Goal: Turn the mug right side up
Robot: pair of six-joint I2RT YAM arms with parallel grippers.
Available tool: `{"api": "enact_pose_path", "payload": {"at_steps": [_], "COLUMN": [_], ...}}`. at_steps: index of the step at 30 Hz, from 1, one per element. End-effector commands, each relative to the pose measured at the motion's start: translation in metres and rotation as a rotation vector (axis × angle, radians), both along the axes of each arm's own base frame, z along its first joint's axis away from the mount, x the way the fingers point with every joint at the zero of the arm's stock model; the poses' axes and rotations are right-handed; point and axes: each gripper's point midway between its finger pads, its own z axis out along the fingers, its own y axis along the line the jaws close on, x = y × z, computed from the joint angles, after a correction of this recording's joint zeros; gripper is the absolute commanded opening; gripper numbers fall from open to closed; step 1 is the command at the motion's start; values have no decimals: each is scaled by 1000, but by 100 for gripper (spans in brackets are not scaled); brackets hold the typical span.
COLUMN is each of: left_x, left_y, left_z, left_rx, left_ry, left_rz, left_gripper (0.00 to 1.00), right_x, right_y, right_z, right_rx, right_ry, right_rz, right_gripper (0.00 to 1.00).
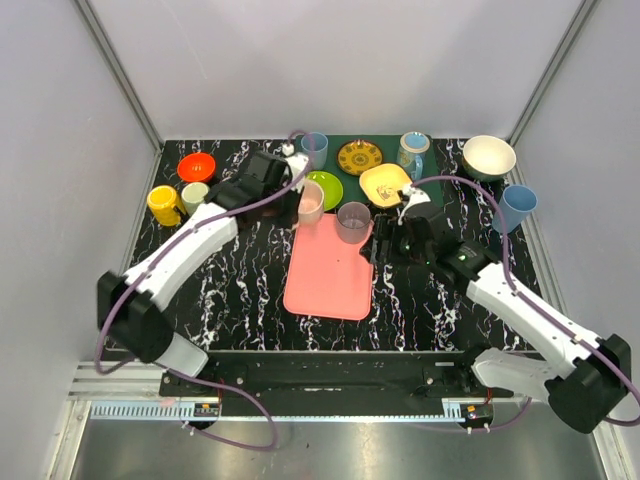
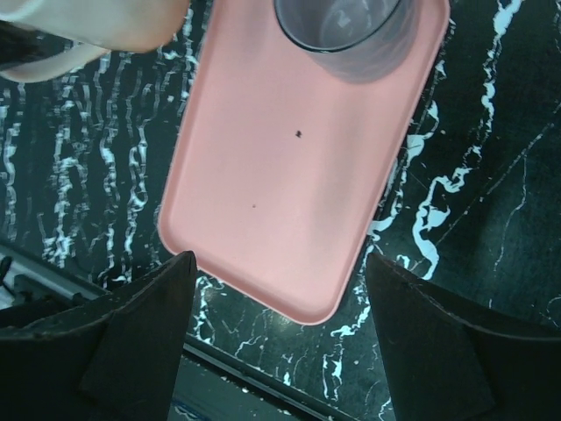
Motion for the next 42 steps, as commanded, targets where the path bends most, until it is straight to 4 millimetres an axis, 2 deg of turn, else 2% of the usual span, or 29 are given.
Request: {"api": "enact_pose_path", "payload": {"at_steps": [1,2,3,4,5,6,7,8,9,10,11,12,13,14,15,16,20,26,30,36,40,42], "left_x": [-14,-28,-29,-41,-53,-55,-66,-77,-80,-92,-101,-106,-115,-124,-134,-140,-158,-166,-168,-169,-171,-171], "left_y": [-3,-7,-13,-21,-21,-27,-33,-32,-36,-42,-43,-44,-47,-48,-45,-46,-43,-45,-48,-52,-54,-56], "left_z": [93,111,129,120,140,163,154,172,177,190,203,216,226,235,256,256,269,254,239,232,225,222], "left_rx": [-237,-319,-399,-474,-555,-653,-734,-812,-888,-996,-1065,-1150,-1251,-1312,-1396,-1457,-1566,-1594,-1575,-1554,-1541,-1537], "left_ry": [-214,-238,-291,-245,-287,-349,-287,-318,-340,-302,-311,-347,-289,-277,-326,-259,-241,-192,-162,-149,-130,-124], "left_rz": [63,28,14,6,-8,-33,-32,-46,-64,-94,-118,-157,-163,-208,-270,-272,-342,-335,-317,-317,-320,-319], "left_gripper": [0,0,0,0,0,0,0,0,0,0,0,0,0,0,0,0,0,0,0,0,0,0], "right_x": [-5,-7,-11,-15,-18,-26,-33,-39,-49,-60,-67,-74,-85,-91,-94,-100,-106,-90,-80,-69,-64,-61], "right_y": [12,11,10,14,14,11,17,19,19,28,32,35,43,47,51,54,65,73,80,86,90,93], "right_z": [54,59,66,76,82,87,100,105,108,121,126,122,140,144,140,151,154,163,183,199,202,202], "right_rx": [150,168,196,245,276,314,385,424,466,549,591,626,716,752,775,824,855,853,895,922,930,942], "right_ry": [-124,-135,-154,-172,-186,-204,-218,-225,-234,-238,-239,-224,-240,-236,-214,-221,-177,-226,-286,-330,-338,-334], "right_rz": [42,43,43,58,60,65,88,110,136,198,235,269,344,379,408,450,539,526,538,544,543,543], "right_gripper": [83,83,84,84,85,86,86,86,86,86,86,86,86,85,85,85,84,83,81,77,72,65]}}
